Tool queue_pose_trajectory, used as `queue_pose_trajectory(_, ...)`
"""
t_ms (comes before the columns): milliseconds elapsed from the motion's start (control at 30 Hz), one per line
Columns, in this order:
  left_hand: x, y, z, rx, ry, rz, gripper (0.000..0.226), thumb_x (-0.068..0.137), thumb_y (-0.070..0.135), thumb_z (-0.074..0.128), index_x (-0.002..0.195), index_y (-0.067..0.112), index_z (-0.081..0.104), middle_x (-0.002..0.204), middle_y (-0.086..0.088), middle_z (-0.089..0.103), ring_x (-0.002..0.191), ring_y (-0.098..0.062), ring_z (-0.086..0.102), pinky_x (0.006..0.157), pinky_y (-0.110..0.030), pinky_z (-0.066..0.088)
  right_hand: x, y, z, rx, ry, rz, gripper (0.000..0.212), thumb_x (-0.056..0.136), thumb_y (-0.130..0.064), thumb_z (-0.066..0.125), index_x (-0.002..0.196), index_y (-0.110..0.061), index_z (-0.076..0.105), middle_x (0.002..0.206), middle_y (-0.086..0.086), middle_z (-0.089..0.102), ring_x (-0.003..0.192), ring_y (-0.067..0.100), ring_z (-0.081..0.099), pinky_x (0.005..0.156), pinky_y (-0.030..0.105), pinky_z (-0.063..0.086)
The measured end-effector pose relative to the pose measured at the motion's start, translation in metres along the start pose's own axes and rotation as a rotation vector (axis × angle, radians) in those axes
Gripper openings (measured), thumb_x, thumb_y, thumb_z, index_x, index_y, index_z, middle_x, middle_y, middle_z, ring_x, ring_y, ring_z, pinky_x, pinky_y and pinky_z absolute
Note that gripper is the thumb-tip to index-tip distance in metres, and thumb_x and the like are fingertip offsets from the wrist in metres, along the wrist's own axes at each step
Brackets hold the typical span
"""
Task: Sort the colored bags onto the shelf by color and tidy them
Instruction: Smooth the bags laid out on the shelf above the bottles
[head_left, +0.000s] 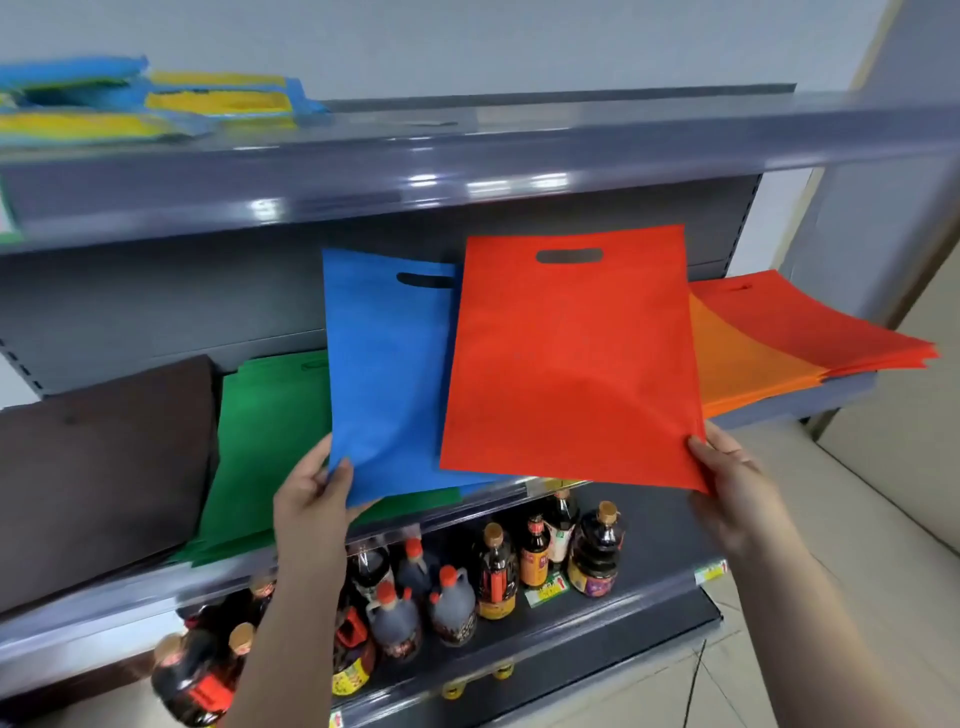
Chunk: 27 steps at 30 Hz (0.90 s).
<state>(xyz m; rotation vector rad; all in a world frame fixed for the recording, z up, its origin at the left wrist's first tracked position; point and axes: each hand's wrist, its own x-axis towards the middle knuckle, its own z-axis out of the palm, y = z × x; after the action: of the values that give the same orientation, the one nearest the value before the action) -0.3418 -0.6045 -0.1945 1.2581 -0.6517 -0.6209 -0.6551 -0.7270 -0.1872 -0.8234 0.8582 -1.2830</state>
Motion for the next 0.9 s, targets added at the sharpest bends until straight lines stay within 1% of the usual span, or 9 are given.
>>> queue_pose_trajectory(167, 0.027, -0.012, 0.033, 0.014, -0.037, -0.058, 0.036, 0.096, -0.001, 0.046, 0.125, 0.016, 0.058, 0.100, 0.009, 0.068, 0.096, -0.010, 0.064, 0.068, -0.022, 0.058, 0.034, -0.003, -0.015, 0.057, 0.030, -0.040, 0.053, 0.095, 0.002, 0.035, 0.078, -0.023, 0.078, 0.084, -0.004, 0.074, 0.074, 0.004, 0.069, 0.067, 0.015, 0.055)
queue_pose_trajectory(267, 0.036, -0.019, 0.053, 0.051, -0.050, -0.086, 0.036, 0.096, -0.002, 0.045, 0.120, 0.022, 0.059, 0.096, 0.009, 0.068, 0.087, -0.004, 0.065, 0.067, -0.020, 0.057, 0.047, -0.005, -0.024, 0.070, 0.032, -0.043, 0.045, 0.091, -0.002, 0.042, 0.078, -0.024, 0.078, 0.085, -0.004, 0.074, 0.076, 0.005, 0.069, 0.073, 0.015, 0.054)
queue_pose_trajectory(333, 0.038, -0.023, 0.064, 0.101, -0.059, -0.111, 0.036, 0.096, -0.002, 0.046, 0.120, 0.022, 0.059, 0.094, 0.005, 0.068, 0.085, -0.005, 0.066, 0.068, -0.022, 0.057, 0.054, -0.004, -0.030, 0.064, 0.055, -0.043, 0.052, 0.094, 0.001, 0.037, 0.075, -0.026, 0.078, 0.083, -0.006, 0.074, 0.074, 0.003, 0.069, 0.071, 0.014, 0.054)
queue_pose_trajectory(467, 0.045, -0.033, 0.081, 0.295, -0.033, -0.123, 0.041, 0.094, 0.002, 0.051, 0.134, 0.013, 0.052, 0.112, -0.007, 0.065, 0.101, -0.023, 0.063, 0.083, -0.036, 0.054, 0.068, -0.005, -0.043, 0.095, 0.073, -0.040, 0.059, 0.096, 0.003, 0.033, 0.073, -0.026, 0.078, 0.080, -0.007, 0.074, 0.072, 0.002, 0.069, 0.065, 0.014, 0.054)
queue_pose_trajectory(633, 0.029, -0.025, 0.105, 0.532, 0.033, -0.046, 0.041, 0.092, 0.001, 0.054, 0.132, 0.005, 0.050, 0.117, -0.008, 0.062, 0.093, -0.017, 0.060, 0.086, -0.028, 0.046, 0.086, -0.019, -0.061, 0.108, 0.007, 0.000, 0.056, 0.096, 0.003, 0.033, 0.078, -0.025, 0.078, 0.081, -0.007, 0.074, 0.072, 0.002, 0.068, 0.062, 0.013, 0.053)
queue_pose_trajectory(700, 0.015, -0.022, 0.120, 0.671, 0.076, 0.052, 0.044, 0.091, 0.004, 0.056, 0.134, 0.001, 0.047, 0.130, -0.010, 0.055, 0.114, -0.022, 0.053, 0.097, -0.026, 0.036, 0.093, -0.029, -0.073, 0.109, -0.020, 0.023, 0.045, 0.095, 0.001, 0.038, 0.085, -0.020, 0.077, 0.082, -0.006, 0.074, 0.070, 0.003, 0.068, 0.059, 0.013, 0.053)
queue_pose_trajectory(767, 0.000, -0.022, 0.141, 0.752, 0.109, 0.150, 0.045, 0.091, 0.009, 0.057, 0.134, 0.003, 0.048, 0.138, -0.010, 0.049, 0.128, -0.026, 0.044, 0.105, -0.031, 0.032, 0.099, -0.044, -0.086, 0.127, -0.057, 0.029, 0.024, 0.080, -0.005, 0.059, 0.086, -0.020, 0.077, 0.083, -0.005, 0.074, 0.070, 0.003, 0.068, 0.058, 0.014, 0.053)
queue_pose_trajectory(833, -0.017, -0.024, 0.169, 0.685, 0.100, 0.175, 0.037, 0.093, 0.012, 0.055, 0.129, 0.005, 0.053, 0.131, -0.006, 0.054, 0.125, -0.024, 0.047, 0.100, -0.028, 0.035, 0.103, -0.060, -0.099, 0.133, -0.096, 0.023, 0.025, 0.055, -0.018, 0.070, 0.079, -0.022, 0.078, 0.081, -0.005, 0.074, 0.071, 0.003, 0.069, 0.059, 0.014, 0.053)
queue_pose_trajectory(900, -0.037, -0.022, 0.205, 0.447, 0.060, 0.082, 0.027, 0.097, 0.018, 0.049, 0.121, 0.011, 0.058, 0.115, 0.001, 0.063, 0.111, -0.017, 0.057, 0.088, -0.025, 0.041, 0.109, -0.072, -0.120, 0.100, -0.113, 0.018, 0.018, 0.073, -0.012, 0.062, 0.084, -0.017, 0.076, 0.079, -0.006, 0.074, 0.070, 0.002, 0.069, 0.060, 0.014, 0.053)
